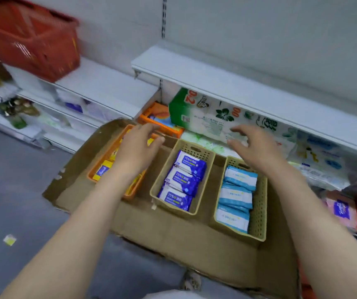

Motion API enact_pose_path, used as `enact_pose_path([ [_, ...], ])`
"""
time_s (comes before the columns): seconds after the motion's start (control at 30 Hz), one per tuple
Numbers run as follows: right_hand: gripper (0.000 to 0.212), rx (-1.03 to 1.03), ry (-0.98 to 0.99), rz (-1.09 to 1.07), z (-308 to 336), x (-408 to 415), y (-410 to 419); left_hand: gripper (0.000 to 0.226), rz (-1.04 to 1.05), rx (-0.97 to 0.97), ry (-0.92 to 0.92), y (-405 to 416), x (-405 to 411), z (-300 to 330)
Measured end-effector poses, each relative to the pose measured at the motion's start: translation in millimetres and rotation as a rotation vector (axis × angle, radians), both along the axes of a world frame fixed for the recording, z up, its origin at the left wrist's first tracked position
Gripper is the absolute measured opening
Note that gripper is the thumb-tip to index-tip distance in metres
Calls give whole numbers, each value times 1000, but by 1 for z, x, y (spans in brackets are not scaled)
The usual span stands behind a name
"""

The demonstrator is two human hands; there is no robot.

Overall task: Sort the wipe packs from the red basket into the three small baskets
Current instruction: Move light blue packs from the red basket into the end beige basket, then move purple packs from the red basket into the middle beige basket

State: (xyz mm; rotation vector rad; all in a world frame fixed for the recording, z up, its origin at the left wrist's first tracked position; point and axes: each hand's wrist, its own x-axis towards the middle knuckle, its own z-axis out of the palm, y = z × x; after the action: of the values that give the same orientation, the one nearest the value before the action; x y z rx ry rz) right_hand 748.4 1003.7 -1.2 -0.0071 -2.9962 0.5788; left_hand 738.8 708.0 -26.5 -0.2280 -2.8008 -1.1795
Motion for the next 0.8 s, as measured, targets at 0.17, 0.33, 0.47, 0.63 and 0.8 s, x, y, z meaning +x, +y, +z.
enact_pose_path([
  [0.17,39,18,252,59,21,28,-136,40,18,-229,184,-136,26,15],
  [0.33,42,-29,203,145,9,45,-270,38,59,-310,152,-276,47,10],
  [0.47,41,-37,95,213,-4,30,-350,42,124,-300,75,-360,46,-1],
  [0.63,41,-33,76,285,-14,-22,-435,43,175,-284,58,-445,8,-15],
  [0.8,38,-131,128,303,-24,-116,-526,42,200,-350,77,-527,-66,-14],
])
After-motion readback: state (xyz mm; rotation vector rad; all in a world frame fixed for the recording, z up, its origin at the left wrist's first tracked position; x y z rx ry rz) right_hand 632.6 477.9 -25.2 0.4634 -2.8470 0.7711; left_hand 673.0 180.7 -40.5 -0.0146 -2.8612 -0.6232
